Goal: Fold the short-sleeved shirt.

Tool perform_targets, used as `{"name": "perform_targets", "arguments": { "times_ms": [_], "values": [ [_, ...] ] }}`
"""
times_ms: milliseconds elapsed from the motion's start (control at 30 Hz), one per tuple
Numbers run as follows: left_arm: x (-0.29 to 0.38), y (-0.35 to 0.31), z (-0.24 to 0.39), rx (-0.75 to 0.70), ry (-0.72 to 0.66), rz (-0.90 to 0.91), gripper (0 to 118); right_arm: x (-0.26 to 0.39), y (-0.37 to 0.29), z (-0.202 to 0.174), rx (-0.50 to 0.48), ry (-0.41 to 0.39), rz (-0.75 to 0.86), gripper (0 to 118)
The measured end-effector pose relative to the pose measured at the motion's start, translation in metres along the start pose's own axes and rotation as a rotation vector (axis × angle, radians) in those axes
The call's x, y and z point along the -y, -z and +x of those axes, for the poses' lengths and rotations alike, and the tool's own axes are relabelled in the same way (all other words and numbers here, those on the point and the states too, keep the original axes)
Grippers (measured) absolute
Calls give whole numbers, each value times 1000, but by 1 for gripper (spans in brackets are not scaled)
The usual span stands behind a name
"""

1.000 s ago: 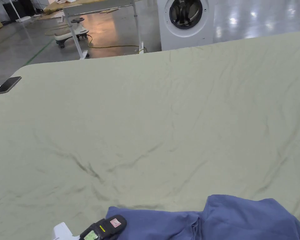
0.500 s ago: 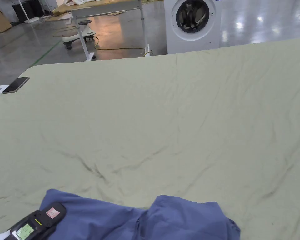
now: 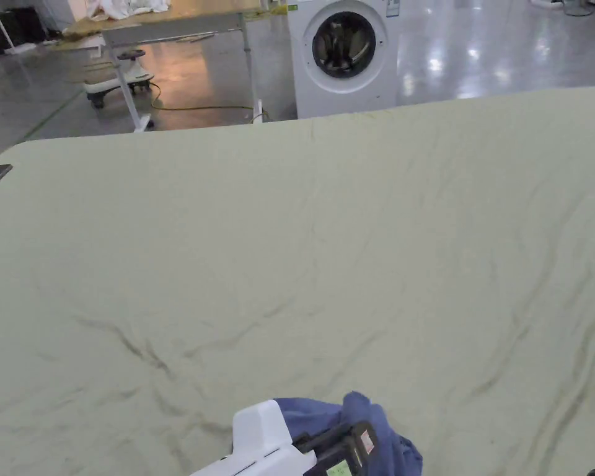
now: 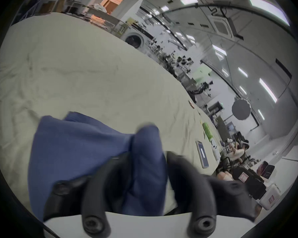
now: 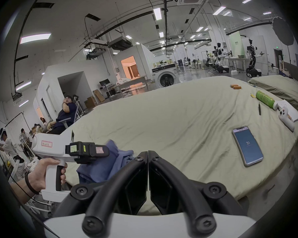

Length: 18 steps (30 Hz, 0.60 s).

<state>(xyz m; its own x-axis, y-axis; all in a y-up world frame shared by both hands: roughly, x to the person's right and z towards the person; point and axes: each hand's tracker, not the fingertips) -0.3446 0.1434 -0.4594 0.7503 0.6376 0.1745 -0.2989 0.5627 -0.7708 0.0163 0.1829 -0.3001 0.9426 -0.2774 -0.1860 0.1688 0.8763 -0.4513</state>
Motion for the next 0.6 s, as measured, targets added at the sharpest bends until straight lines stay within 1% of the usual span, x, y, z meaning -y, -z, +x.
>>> {"name": "perform_targets", "arguments": {
  "times_ms": [33, 67, 100, 133, 167, 200, 233, 267, 300, 333, 367, 400, 433, 500, 567, 600],
  "values": [
    [-2, -3, 2, 27, -5, 15, 66, 2, -2, 4, 8, 1, -3, 0],
    [-4, -11, 3, 66, -11, 46, 66, 3, -4, 6, 12, 3, -5, 0],
    [-10, -23, 0, 104, -11, 91, 61, 5, -6, 9, 16, 5, -7, 0],
    [-13, -30, -1, 139, -11, 106, 43, 6, -7, 12, 18, 9, -8, 0],
    [-18, -35, -3, 149, -11, 107, 6, 8, -8, 14, 21, 14, -10, 0],
    [-18, -35, -2, 103, -12, 113, 0, 10, -7, 17, 24, 25, -15, 0],
    [-19, -38, -5, 43, 8, 118, 0, 12, -6, 20, 23, 40, -21, 0],
    [-19, -28, -9, 39, 45, 67, 0, 13, -5, 22, 20, 58, -29, 0],
    [-16, -16, -13, 59, 41, 6, 0, 13, -2, 21, 20, 75, -39, 0],
    [-9, -2, -18, 75, -7, -31, 0, 14, -1, 20, 20, 82, -42, 0],
    [1, 15, -16, 96, -26, -77, 0, 14, 0, 19, 18, 85, -44, 0],
    [9, 32, -18, 101, -34, -126, 0, 13, 0, 17, 14, 82, -48, 0],
    [16, 48, -18, 68, -22, -166, 0, 14, 1, 14, 14, 76, -53, 0],
    [29, 72, -14, 2, 41, -210, 0, 14, 4, 9, 15, 62, -70, 0],
    [25, 65, -19, 39, 22, -164, 0, 18, 9, 6, -4, 63, -104, 0],
    [18, 57, -19, 45, -10, -176, 0, 21, 14, 4, -19, 67, -131, 0]
  ]
}}
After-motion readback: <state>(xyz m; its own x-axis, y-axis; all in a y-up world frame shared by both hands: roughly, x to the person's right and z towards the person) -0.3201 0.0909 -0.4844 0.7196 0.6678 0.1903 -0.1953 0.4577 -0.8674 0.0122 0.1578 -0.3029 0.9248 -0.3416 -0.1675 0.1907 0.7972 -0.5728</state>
